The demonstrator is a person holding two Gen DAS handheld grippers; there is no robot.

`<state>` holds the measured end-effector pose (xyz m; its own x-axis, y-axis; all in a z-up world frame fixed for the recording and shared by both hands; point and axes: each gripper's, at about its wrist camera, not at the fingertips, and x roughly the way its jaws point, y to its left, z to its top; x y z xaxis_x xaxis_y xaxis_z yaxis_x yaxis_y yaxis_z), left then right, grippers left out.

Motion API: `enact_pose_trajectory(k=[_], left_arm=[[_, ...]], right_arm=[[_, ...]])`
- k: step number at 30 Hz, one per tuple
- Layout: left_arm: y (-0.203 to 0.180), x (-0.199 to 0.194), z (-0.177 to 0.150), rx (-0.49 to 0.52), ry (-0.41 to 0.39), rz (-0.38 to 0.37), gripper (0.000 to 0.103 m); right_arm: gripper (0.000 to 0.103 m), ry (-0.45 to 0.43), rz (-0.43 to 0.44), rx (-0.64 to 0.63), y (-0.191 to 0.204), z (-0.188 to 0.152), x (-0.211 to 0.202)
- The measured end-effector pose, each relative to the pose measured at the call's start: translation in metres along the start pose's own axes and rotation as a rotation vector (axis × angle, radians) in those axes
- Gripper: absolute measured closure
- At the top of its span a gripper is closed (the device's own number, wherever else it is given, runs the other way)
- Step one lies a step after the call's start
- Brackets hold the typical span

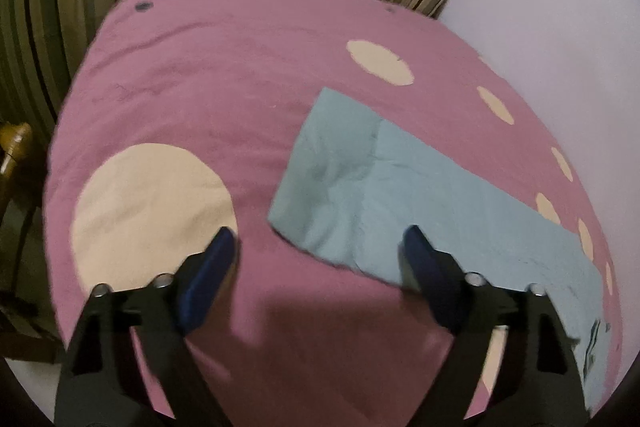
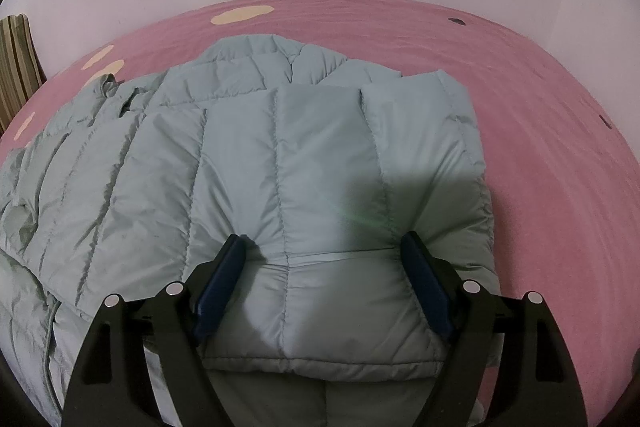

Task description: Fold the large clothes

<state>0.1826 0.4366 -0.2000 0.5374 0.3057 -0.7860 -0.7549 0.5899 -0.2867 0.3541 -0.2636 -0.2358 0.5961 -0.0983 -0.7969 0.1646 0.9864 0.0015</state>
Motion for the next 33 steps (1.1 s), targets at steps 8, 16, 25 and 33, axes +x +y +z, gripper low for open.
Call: enact_pose_trajectory(k=[8,16,25,33], left_arm=[[-0.005,0.022,0.016,0.003,-0.036,0.014,0.057],[-0.023,0.005,0.02,0.069,-0.08,-0.039,0.098],[-0.157,-0.066,-0.009,0.313,-0.175,-0.207,0.098],[-0.308,-0.105,-0.099,0.547,-0.125,-0.417,0.098]], right_arm=[[0.024,-0.001,-0.001,0.0,0.0,0.0,0.0],[0.023,-0.002,-0.001,0.001,0.001,-0.001,-0.001],[0.023,-0.002,0.01,0.011,-0.001,-0.001,-0.001],[0.023,-0.005,0.019,0.019,-0.003,-0.003,-0.002]])
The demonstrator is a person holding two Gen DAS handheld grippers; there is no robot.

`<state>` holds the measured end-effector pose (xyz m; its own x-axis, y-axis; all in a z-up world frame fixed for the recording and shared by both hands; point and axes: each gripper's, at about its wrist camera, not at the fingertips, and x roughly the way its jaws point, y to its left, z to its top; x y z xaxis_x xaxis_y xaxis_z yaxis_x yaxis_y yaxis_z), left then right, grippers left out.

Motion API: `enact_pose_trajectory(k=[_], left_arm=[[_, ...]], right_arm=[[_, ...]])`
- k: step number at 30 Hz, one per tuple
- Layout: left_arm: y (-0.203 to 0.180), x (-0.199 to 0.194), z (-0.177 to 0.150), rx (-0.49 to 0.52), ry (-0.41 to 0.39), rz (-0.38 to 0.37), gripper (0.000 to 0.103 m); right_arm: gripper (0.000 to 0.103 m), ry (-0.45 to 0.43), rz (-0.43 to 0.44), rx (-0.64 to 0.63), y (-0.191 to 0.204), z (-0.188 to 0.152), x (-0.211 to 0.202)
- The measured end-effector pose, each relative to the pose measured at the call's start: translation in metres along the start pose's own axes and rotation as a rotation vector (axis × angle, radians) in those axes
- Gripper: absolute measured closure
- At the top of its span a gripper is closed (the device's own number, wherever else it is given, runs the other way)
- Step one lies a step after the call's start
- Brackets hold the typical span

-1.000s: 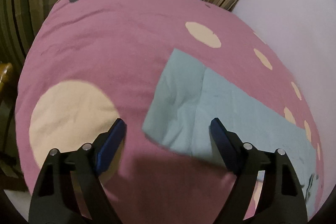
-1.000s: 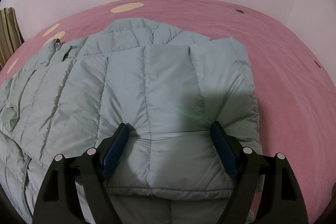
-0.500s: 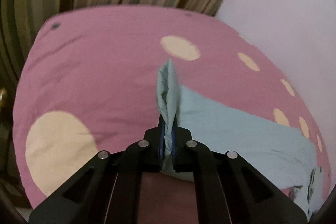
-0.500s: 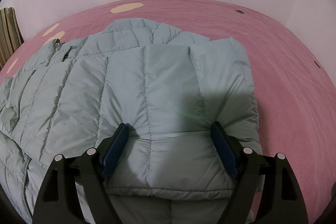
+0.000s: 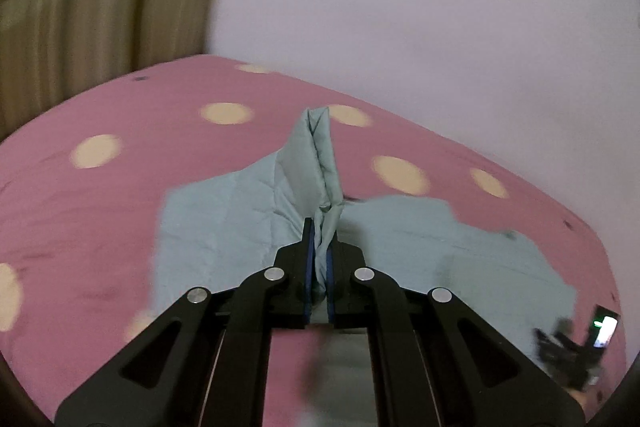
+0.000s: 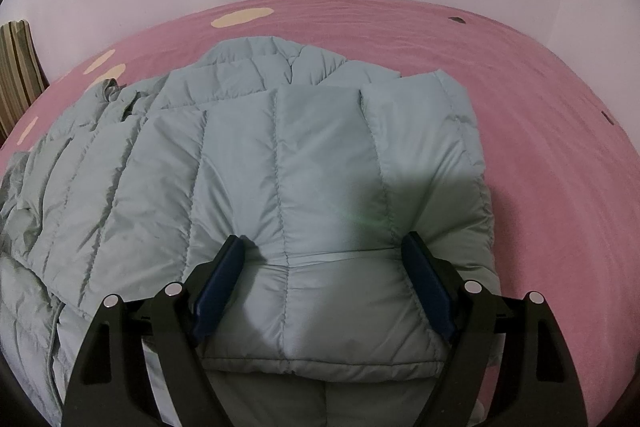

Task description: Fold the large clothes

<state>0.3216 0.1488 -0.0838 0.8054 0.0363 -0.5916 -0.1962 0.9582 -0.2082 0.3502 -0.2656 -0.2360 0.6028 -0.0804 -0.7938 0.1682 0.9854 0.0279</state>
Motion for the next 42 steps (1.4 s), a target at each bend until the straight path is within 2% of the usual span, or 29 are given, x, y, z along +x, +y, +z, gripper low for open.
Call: enact_pose_trajectory(k=[5,9,14,16,17,19,20,21,22,25,29,31,34,37,40,41,42], left_arm=[[-0.112,0.025,-0.018,0.149,0.027,-0.107,0.098],[-0.168,0.055,-0.043,0.218,0.1,-0.164,0.098],[-0.212,0.091,-0.08,0.31,0.177,-0.166,0.098],[-0.217,0.101,-0.089,0.318,0.21,-0.168,0.096],[-0.221,0.104,-0.093,0.319,0.219,-0.161,0.091],[-0.214,0.097,-0.098,0.315,0.22,-0.163,0.073],[-0.217,0.091,-0.1,0.313,0.213,-0.162,0.056],[-0.217,0.085,-0.099,0.311,0.2,-0.165,0.046],[-0.218,0.077,-0.101,0.308,0.184,-0.17,0.043],[-0.198,0.048,-0.091,0.302,0.144,-0.176,0.026],[-0.148,0.012,-0.079,0.287,0.076,-0.107,0.024],[-0.122,0.004,-0.074,0.271,0.055,-0.059,0.024],[-0.076,0.003,-0.066,0.233,0.036,0.033,0.023],[-0.041,0.006,-0.062,0.185,0.047,0.098,0.023],[-0.012,0.006,-0.058,0.133,0.052,0.131,0.023],[-0.004,0.006,-0.058,0.126,0.054,0.141,0.023],[0.003,0.003,-0.059,0.124,0.057,0.145,0.023]], right_arm=[[0.022,-0.003,0.009,0.006,-0.001,-0.002,-0.001],[0.021,-0.004,0.018,0.01,-0.002,-0.003,-0.001],[0.021,-0.005,0.021,0.011,-0.002,-0.004,-0.002],[0.02,-0.004,0.021,0.011,-0.002,-0.004,-0.002],[0.02,-0.004,0.02,0.01,-0.001,-0.004,-0.002],[0.02,-0.004,0.019,0.009,-0.001,-0.004,-0.003],[0.02,-0.003,0.019,0.009,-0.001,-0.003,-0.003],[0.02,-0.003,0.019,0.009,-0.001,-0.003,-0.004],[0.02,-0.003,0.019,0.01,-0.001,-0.003,-0.004],[0.021,-0.002,0.013,0.009,0.0,0.0,-0.008],[0.021,-0.051,0.022,0.02,0.006,0.009,-0.038],[0.021,-0.085,0.069,0.026,0.019,0.013,-0.061],[0.021,-0.091,0.157,-0.013,0.051,0.021,-0.076],[0.021,-0.056,0.233,-0.045,0.092,0.026,-0.071],[0.022,-0.023,0.232,-0.078,0.126,0.025,-0.053],[0.023,-0.004,0.228,-0.086,0.136,0.023,-0.046],[0.03,0.014,0.227,-0.091,0.142,0.022,-0.04]])
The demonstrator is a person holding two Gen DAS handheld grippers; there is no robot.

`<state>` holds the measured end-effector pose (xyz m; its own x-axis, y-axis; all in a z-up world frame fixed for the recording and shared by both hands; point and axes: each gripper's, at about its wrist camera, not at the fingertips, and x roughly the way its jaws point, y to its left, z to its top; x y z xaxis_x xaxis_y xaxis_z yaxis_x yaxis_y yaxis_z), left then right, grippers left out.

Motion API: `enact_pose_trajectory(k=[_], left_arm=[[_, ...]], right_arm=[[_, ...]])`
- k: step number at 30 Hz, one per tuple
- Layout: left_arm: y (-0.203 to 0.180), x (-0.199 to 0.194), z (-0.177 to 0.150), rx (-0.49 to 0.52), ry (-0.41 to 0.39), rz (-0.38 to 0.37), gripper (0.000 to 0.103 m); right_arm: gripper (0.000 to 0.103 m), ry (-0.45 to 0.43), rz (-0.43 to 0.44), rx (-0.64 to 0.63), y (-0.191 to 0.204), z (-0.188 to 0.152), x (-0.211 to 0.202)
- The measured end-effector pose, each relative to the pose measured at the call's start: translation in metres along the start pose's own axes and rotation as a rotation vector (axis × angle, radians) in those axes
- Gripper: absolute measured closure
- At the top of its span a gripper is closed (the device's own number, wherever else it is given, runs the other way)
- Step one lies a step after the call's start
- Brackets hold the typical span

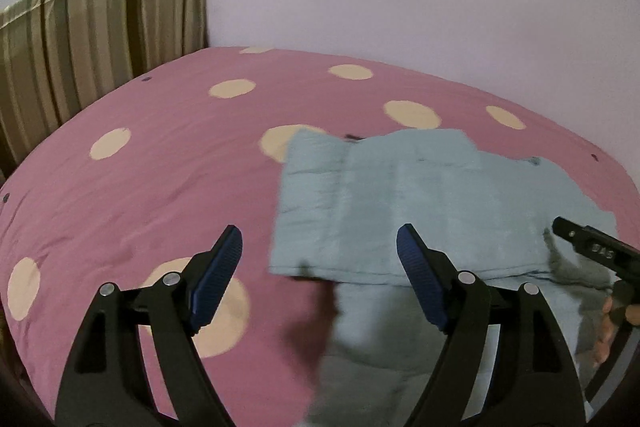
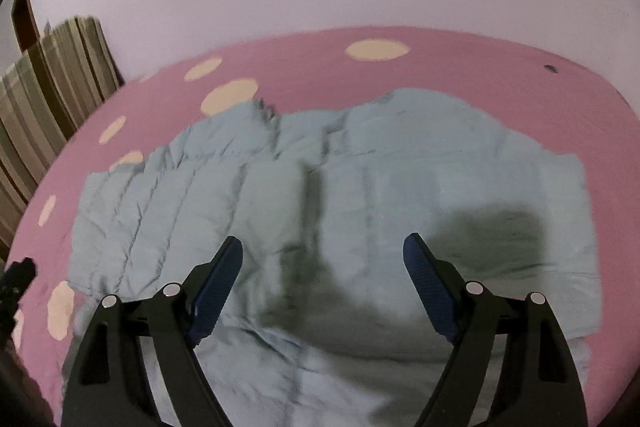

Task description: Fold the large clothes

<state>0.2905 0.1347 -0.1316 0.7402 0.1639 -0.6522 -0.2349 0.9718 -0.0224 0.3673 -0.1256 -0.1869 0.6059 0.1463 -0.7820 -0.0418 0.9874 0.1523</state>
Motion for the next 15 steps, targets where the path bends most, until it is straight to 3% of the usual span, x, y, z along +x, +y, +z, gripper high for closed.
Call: enact_pose_trajectory(k=[1,3,6,11,15], left_arm=[[0.008,-0.002,-0.002,-0.004,0.003,0.005,0.023],[0.017,-0.002,-0.004,-0.008,0.009,0.009,0.023],[0.025,0.002,-0.003,-0.009,0.018,0.009,0.023],[0.022,0.003,0.008,-0.006,-0.001,-0.002,0.023],[0.002,0.007,0.019,0.025,-0.019,-0.015,0.023]], right_arm=[[0.036,0.031,0.004,0.002,0.005,-0.001,0.01],[0.067,0.075,0.035,0.01,0.012,-0.006,0.022],[0.091,0.048,0.039,0.004,0.015,-0.005,0.013],[0.097,-0.077,0.001,0.016,-0.018,0.01,-0.034],[0.097,-0.12,-0.064,0.05,-0.066,0.017,-0.057]])
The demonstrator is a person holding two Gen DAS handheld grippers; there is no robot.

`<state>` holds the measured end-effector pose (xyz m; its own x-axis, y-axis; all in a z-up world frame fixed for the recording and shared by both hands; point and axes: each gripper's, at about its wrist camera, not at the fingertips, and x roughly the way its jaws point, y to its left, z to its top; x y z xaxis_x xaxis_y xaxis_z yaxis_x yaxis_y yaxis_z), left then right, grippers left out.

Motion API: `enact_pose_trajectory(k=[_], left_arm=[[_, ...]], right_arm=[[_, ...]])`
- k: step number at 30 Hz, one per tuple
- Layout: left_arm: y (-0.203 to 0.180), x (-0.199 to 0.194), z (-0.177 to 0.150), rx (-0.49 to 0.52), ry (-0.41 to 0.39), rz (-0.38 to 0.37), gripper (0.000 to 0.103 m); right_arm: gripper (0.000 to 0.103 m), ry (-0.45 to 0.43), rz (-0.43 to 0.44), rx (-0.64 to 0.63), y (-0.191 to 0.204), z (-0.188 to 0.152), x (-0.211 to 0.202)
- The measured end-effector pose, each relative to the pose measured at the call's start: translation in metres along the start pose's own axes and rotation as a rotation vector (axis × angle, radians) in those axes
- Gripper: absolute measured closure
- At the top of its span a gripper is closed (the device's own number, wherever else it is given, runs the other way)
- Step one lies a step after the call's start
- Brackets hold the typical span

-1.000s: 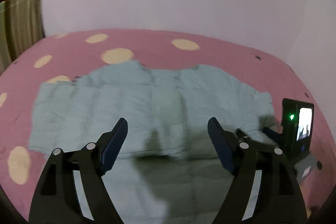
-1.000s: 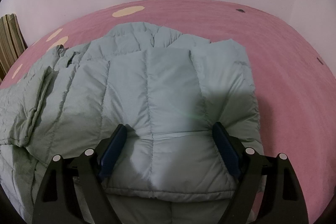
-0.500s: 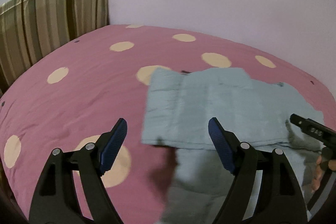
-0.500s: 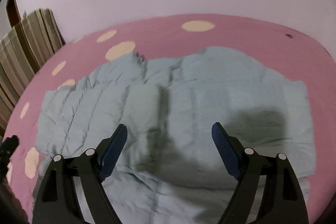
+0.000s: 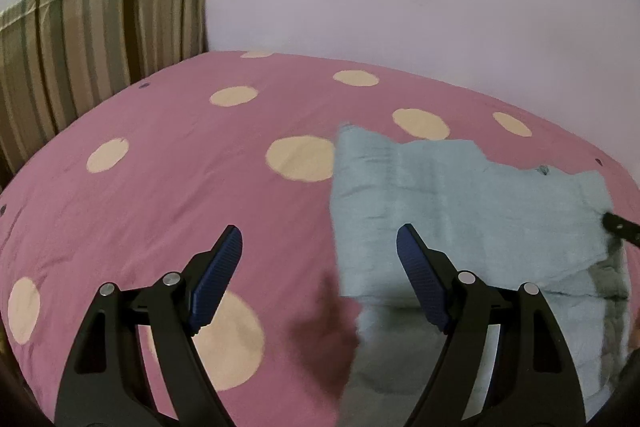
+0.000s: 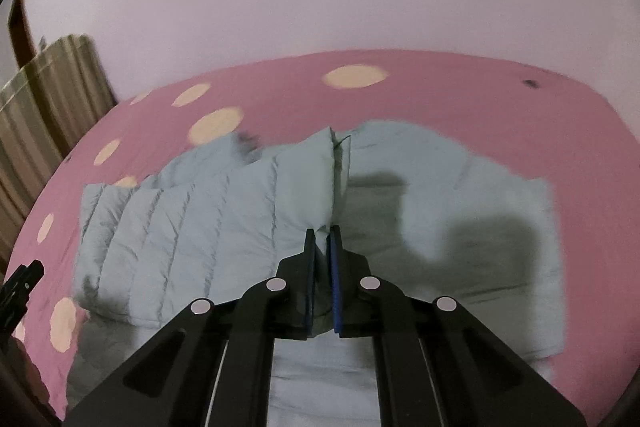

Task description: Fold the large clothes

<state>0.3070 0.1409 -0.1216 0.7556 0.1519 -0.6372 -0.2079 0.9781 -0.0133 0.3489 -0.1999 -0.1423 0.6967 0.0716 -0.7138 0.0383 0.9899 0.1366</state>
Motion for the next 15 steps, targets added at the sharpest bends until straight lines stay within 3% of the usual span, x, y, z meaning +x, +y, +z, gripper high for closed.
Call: enact_pose_trajectory(k=[4,8,15], left_arm=[[-0.026,0.015,0.006,0.038,0.023,-0.028,0.023],[-0.049,0.038,0.008,0.048,0.072,-0.051,0.023],[-0.081,0.079,0.0,0.16,0.127,0.005,0.023]], right_arm=[[0.097,-0.002,-0.097,0.021,-0.052,0.001,-0.001],[0.097,0.073,-0.095,0.1,-0.094,-0.007,0.021],[0.097,0.148,-0.088,0.123,-0.113,-0.028,0.051]])
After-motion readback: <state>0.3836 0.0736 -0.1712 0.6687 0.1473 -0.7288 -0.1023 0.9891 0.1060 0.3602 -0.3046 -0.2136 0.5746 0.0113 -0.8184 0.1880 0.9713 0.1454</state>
